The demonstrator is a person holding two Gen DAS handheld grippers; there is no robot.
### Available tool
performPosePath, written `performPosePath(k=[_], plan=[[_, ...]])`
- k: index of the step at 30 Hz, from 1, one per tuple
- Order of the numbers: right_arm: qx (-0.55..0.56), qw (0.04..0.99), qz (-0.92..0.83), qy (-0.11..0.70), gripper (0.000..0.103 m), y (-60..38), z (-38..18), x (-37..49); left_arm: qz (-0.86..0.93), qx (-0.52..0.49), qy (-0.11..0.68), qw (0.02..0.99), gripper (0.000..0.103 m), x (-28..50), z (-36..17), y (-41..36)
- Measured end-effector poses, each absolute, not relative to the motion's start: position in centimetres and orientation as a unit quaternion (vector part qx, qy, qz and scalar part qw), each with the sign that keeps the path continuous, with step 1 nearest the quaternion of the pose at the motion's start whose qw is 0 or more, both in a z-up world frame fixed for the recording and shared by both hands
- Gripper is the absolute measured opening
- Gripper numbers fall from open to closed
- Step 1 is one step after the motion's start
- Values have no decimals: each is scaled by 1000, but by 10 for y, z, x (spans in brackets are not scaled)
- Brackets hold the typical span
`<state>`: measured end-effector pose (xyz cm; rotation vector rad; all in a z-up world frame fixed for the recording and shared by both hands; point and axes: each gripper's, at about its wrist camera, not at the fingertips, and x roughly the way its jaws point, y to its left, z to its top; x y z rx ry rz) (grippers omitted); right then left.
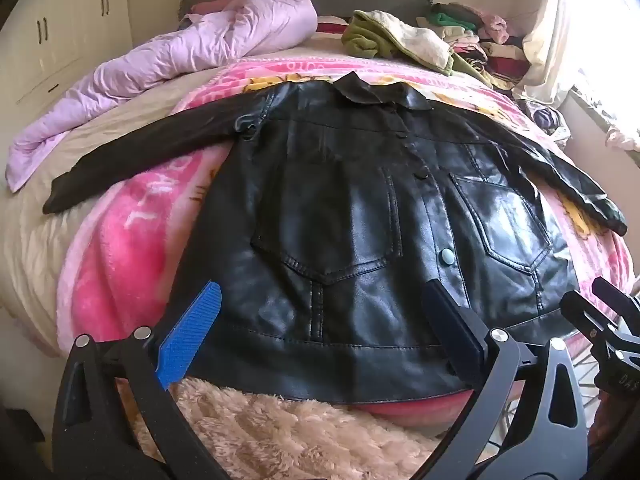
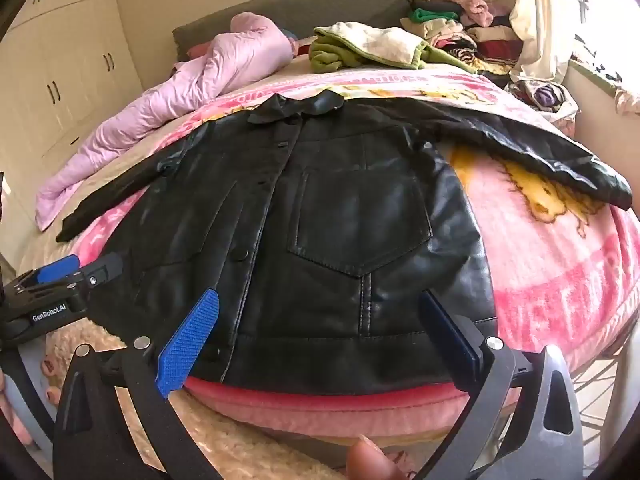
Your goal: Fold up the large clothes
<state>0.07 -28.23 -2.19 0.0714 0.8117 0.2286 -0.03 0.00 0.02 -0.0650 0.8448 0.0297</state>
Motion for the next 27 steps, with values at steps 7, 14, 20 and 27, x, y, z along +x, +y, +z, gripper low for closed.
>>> performPosePath(k=[7, 14, 20, 27], plan=[[38, 916, 117, 381, 99, -279, -20, -4, 14, -29, 412, 911, 94, 0, 0, -4], [35, 915, 120, 383, 99, -276, -16, -4, 11, -32, 411, 911, 94, -1, 2, -2], [29, 918, 120, 377, 99, -275, -14, -6, 10, -34, 410, 911, 94, 0, 3, -1], [25, 920, 120, 373, 99, -274, -11, -8, 10, -33, 409, 912, 94, 3, 4, -3]])
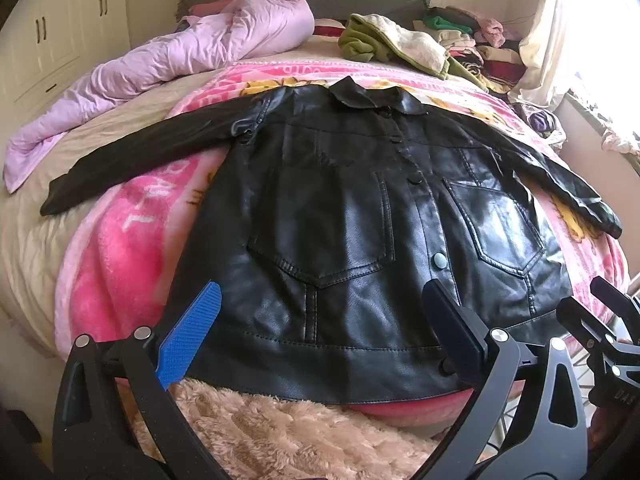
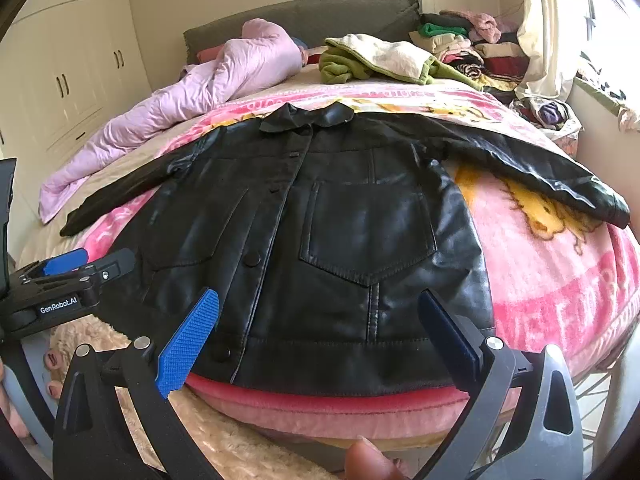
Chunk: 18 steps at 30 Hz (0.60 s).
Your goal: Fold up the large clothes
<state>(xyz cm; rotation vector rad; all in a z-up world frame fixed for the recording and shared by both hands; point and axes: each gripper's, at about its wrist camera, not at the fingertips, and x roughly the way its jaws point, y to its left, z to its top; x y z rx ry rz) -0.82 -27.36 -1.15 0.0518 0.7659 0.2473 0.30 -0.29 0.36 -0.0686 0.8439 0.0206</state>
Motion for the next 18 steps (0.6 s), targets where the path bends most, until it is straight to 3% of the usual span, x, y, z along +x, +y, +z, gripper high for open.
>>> performPosePath(k=[18], plan=[[27, 921, 120, 369, 99, -275, -9, -9, 6, -34, 407, 913, 94, 2, 9, -4]])
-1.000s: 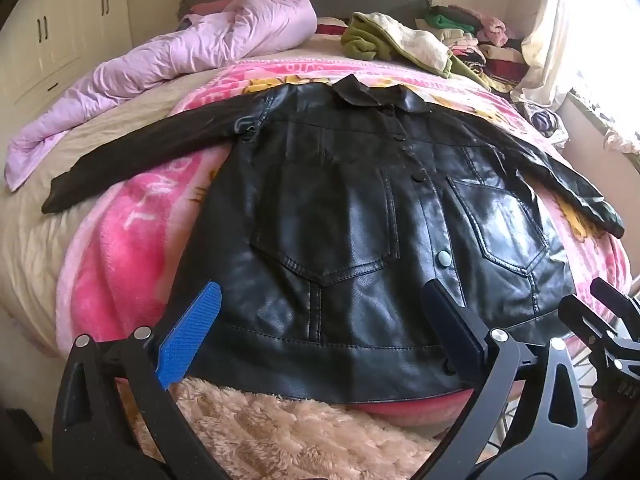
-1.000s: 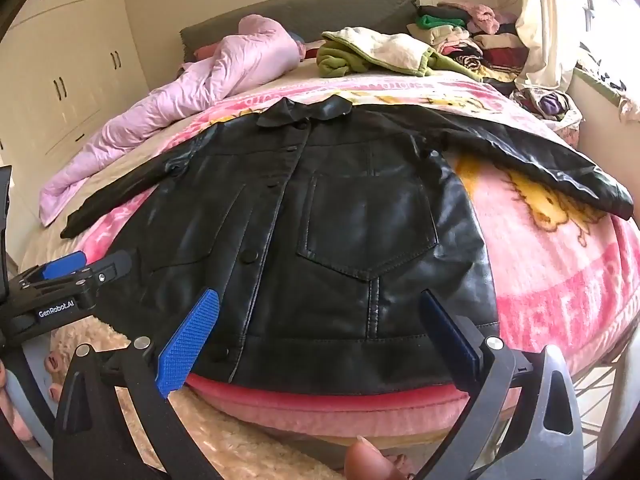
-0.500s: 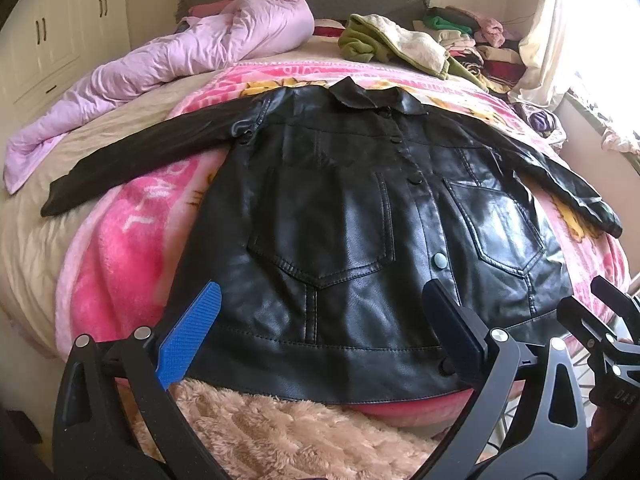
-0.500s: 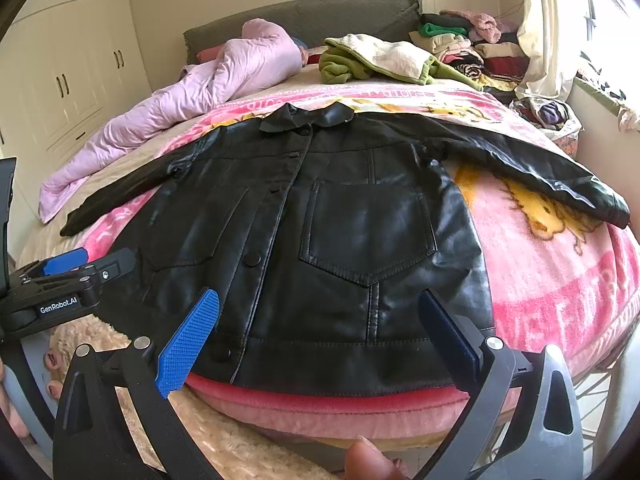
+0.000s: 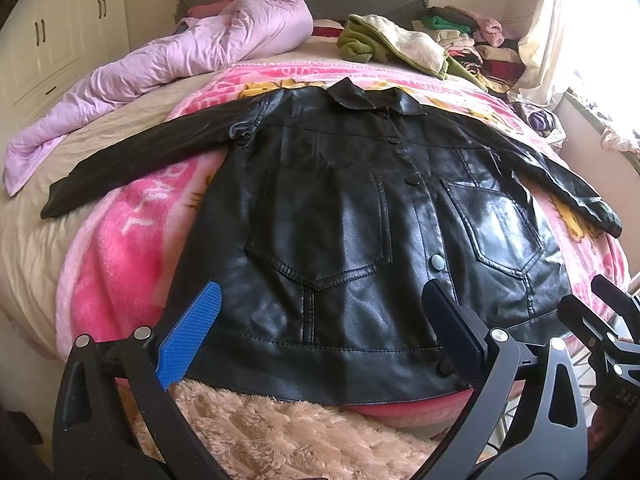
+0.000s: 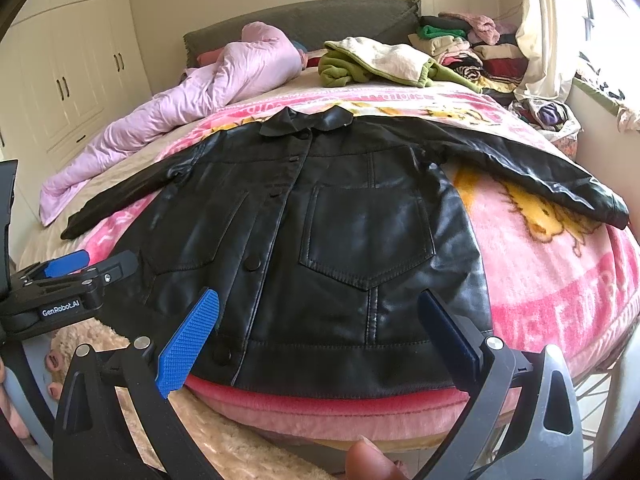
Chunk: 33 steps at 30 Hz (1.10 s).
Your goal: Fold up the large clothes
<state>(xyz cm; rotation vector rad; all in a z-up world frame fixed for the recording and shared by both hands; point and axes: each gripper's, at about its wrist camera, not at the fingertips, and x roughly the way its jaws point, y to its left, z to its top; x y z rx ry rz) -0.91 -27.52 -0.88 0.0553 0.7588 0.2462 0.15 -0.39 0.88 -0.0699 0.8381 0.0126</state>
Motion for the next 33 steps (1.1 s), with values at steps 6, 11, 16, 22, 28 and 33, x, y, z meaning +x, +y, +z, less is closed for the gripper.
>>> performPosePath(k=[6, 11, 16, 22, 28, 33], plan=[[23, 920, 121, 372, 99, -275, -9, -9, 7, -33, 408, 912, 94, 2, 9, -4], [20, 920, 124, 371, 99, -274, -8, -9, 6, -33, 408, 913, 94, 1, 10, -6], [20, 920, 125, 372, 99, -273, -8, -9, 6, -32, 409, 912, 94, 2, 9, -7], [22, 919, 125, 372, 99, -272, -9, -8, 10, -29, 410, 911, 94, 3, 9, -9], [23, 919, 127, 373, 99, -271, -10, -7, 12, -28, 411, 911, 94, 3, 6, -11], [23, 917, 132, 375, 99, -270, -10, -3, 13, -28, 412, 910, 94, 6, 3, -12]])
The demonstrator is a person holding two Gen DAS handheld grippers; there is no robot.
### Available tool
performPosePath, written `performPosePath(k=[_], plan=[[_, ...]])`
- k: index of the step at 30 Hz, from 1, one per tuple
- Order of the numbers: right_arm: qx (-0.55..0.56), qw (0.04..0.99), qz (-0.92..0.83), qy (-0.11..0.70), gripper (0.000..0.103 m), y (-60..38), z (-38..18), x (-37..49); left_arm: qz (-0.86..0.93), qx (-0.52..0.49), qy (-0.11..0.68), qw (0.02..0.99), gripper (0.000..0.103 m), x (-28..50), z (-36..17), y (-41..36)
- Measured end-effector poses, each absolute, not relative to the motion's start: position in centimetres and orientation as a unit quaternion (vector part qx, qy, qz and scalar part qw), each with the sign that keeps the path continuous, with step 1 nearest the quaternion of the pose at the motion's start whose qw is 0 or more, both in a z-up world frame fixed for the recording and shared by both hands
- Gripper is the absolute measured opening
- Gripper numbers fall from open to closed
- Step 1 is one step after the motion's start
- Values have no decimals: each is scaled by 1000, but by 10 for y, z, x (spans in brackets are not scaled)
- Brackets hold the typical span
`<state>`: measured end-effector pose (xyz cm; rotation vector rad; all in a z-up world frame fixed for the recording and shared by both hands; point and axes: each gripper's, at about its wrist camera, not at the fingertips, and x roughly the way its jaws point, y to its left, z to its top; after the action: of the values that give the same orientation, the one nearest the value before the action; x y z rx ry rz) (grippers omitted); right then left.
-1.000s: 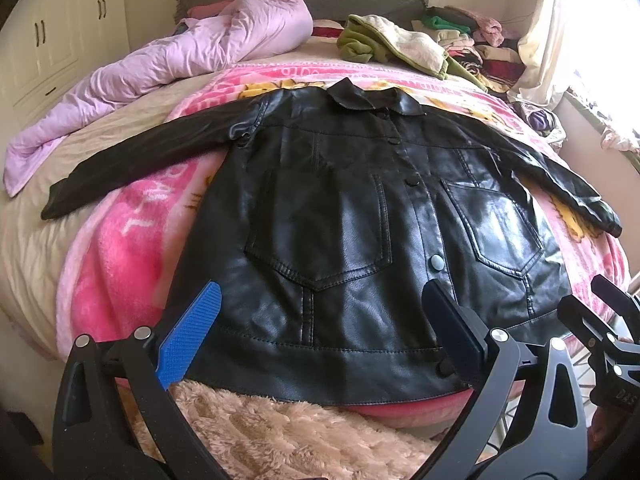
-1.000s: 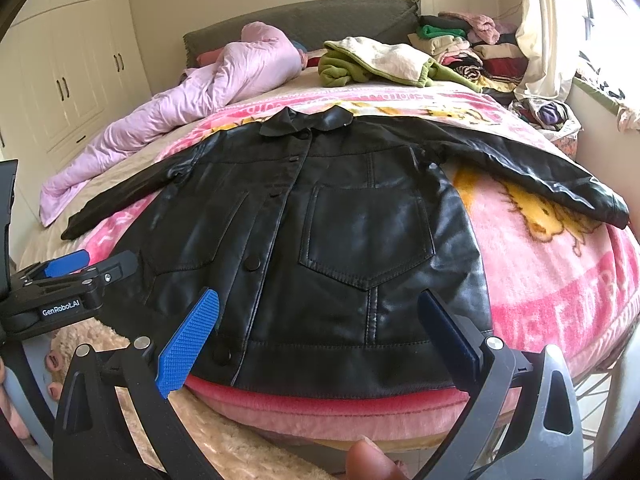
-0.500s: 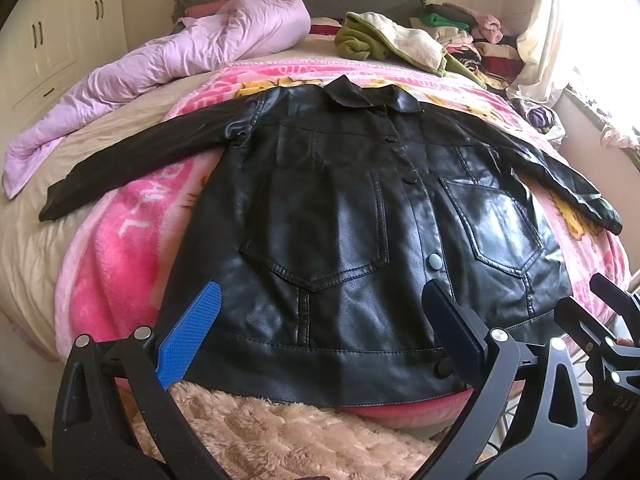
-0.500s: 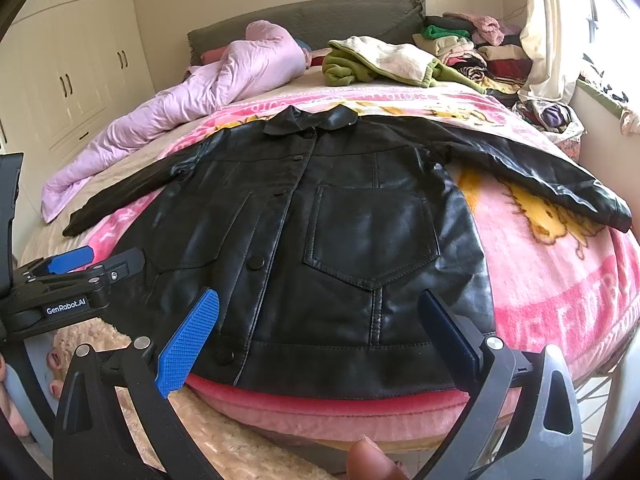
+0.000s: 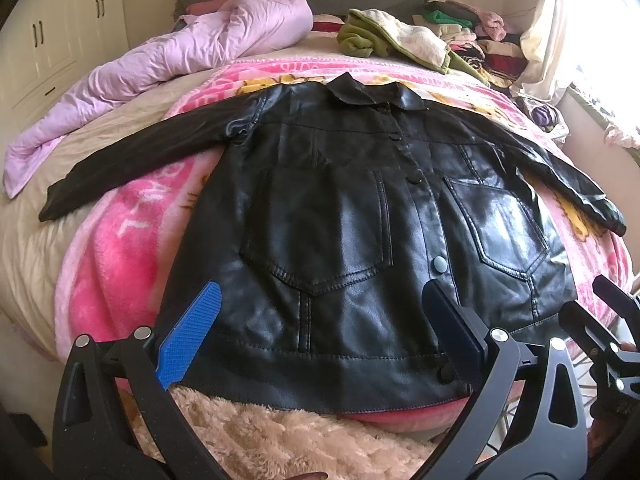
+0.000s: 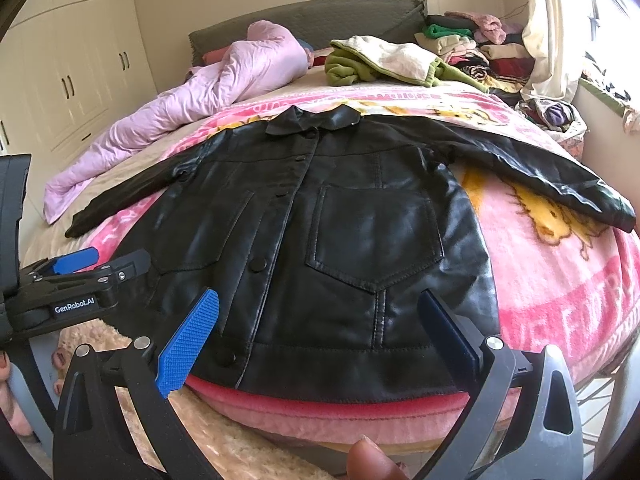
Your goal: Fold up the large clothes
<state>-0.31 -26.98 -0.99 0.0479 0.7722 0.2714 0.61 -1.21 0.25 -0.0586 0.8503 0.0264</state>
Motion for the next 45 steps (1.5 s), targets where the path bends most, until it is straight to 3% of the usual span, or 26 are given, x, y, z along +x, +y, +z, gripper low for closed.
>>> performPosePath(k=[27, 45], plan=[[52, 923, 163, 344, 99, -268, 43, 76, 7, -35, 410, 911, 94, 90, 47, 4], [130, 923, 143, 333, 99, -296, 66, 155, 0, -38, 395, 918, 94, 170, 79, -12]])
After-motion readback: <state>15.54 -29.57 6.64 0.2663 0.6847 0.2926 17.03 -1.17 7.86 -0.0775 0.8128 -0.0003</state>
